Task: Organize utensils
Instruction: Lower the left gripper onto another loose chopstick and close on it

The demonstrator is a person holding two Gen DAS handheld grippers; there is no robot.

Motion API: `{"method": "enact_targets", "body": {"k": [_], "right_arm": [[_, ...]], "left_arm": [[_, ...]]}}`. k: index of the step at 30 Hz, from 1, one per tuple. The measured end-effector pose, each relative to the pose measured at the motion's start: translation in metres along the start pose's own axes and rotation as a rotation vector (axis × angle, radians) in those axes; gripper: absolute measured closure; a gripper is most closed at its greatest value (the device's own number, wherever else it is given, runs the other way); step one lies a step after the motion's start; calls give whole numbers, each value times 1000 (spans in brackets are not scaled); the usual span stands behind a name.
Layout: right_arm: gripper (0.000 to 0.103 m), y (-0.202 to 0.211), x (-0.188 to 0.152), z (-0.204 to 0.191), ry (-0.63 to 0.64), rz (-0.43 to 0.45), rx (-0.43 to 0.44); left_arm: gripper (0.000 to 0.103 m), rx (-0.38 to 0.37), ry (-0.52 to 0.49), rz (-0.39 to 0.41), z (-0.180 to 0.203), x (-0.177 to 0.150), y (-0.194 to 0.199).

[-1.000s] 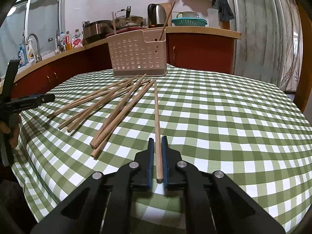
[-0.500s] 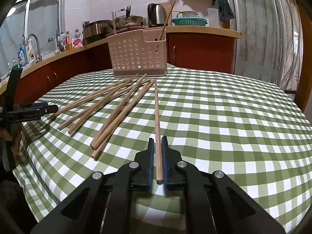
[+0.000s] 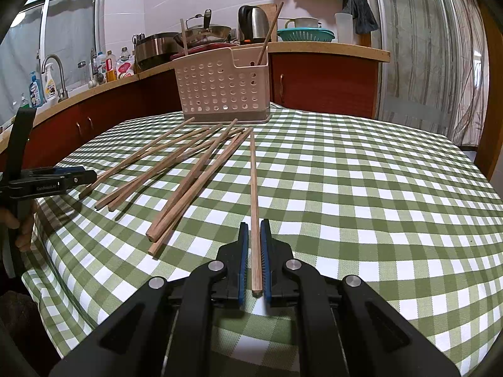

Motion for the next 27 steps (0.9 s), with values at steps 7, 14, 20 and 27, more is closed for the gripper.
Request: {"method": "enact_targets", "body": {"k": [7, 14, 20, 27], "right_arm": [[94, 0, 0, 0, -3, -4, 2], [94, 0, 0, 1, -4, -3, 2], [94, 1, 1, -3, -6, -3, 4], [94, 0, 1, -2, -15, -3, 7]], "left_arm": [[50, 9, 12, -21, -8, -4, 0], [65, -18, -13, -24, -1, -7, -5], [81, -47, -28, -14, 5, -5, -5], [94, -63, -71, -2, 16, -6, -4]]}}
Point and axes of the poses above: each gripper's, at about its wrist camera, not at the fingertips, and y roughly against the way its jaws point, z to its right, x to its top, the point moved 5 cm from there along -y, roughly the way its jaws point, and after that the axes turned 15 degrees about z, right-handed, at the moved point
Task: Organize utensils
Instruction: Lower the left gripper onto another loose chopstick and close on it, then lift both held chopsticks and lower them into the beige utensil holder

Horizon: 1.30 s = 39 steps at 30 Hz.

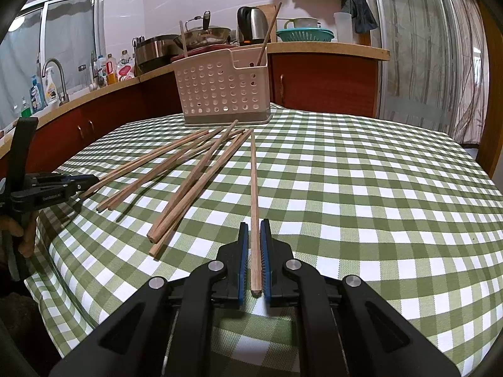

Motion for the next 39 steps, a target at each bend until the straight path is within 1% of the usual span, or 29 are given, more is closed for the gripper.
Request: {"method": "enact_targets", "body": {"k": [2, 5, 8, 12, 21, 30, 39], "right_arm": [[94, 0, 0, 0, -3, 0, 2], [96, 0, 1, -4, -6, 2, 4], [96, 2, 1, 1, -9, 9, 3], [96, 4, 5, 1, -22, 23, 1], [96, 9, 13, 0, -31, 56, -2], [96, 20, 31, -1, -30, 113, -8], [96, 42, 71, -3, -23, 204, -17]], "left_arm": [[96, -18, 4, 4, 1, 0, 1], [97, -19, -3, 6, 3, -1, 2], [97, -21, -16, 13, 6, 0, 4], [97, -17, -29, 34, 8, 3, 9], [97, 4, -13, 73, 3, 12, 20], [97, 15, -4, 148, 1, 31, 41], [97, 34, 6, 257, -1, 65, 73]]}}
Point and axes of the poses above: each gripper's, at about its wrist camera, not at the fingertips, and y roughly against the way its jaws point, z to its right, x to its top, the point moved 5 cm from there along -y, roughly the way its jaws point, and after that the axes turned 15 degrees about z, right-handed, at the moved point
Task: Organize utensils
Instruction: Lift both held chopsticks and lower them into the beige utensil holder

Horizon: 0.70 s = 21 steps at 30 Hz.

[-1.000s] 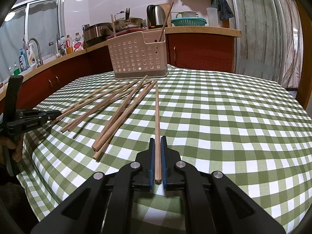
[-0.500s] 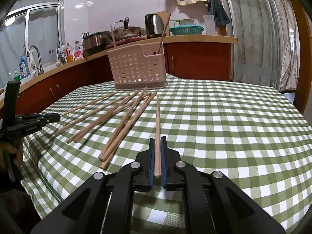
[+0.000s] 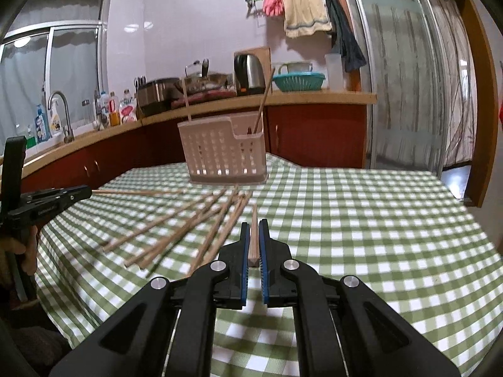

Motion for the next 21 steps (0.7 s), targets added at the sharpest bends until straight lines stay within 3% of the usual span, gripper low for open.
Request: {"method": "enact_targets", "body": {"k": [10, 21], "right_arm": [[96, 13, 58, -11, 28, 79, 15], [96, -27, 93, -4, 37, 37, 18]], "left_arm": [[97, 21, 40, 110, -15, 56, 29], [97, 8, 126, 98, -46, 86, 6]]}}
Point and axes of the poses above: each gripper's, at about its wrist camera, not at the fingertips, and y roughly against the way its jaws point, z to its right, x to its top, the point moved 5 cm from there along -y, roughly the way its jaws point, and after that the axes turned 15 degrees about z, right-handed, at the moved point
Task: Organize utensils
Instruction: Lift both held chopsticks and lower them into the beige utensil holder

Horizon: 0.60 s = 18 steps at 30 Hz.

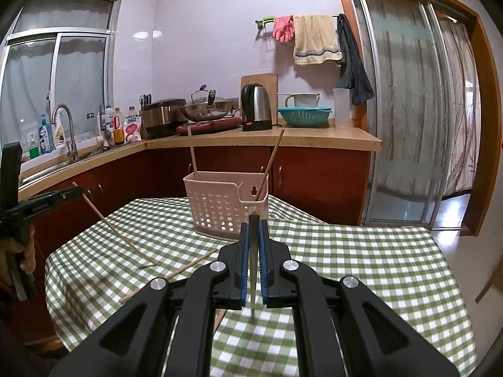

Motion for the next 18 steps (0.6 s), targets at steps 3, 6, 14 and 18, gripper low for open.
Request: {"method": "enact_targets", "body": {"k": [3, 6, 14, 18], "right_arm": [[96, -16, 4, 5, -10, 5, 2], [96, -27, 6, 4, -7, 13, 4], [96, -43, 9, 4, -20, 24, 9], [96, -46, 19, 1, -26, 35, 18]], "left_arm": [[97, -4, 6, 4, -2, 5, -11], [96, -7, -11, 13, 1, 11, -24], [97, -26, -30, 29, 8, 19, -46], [97, -45, -27, 44, 12, 28, -48]]}}
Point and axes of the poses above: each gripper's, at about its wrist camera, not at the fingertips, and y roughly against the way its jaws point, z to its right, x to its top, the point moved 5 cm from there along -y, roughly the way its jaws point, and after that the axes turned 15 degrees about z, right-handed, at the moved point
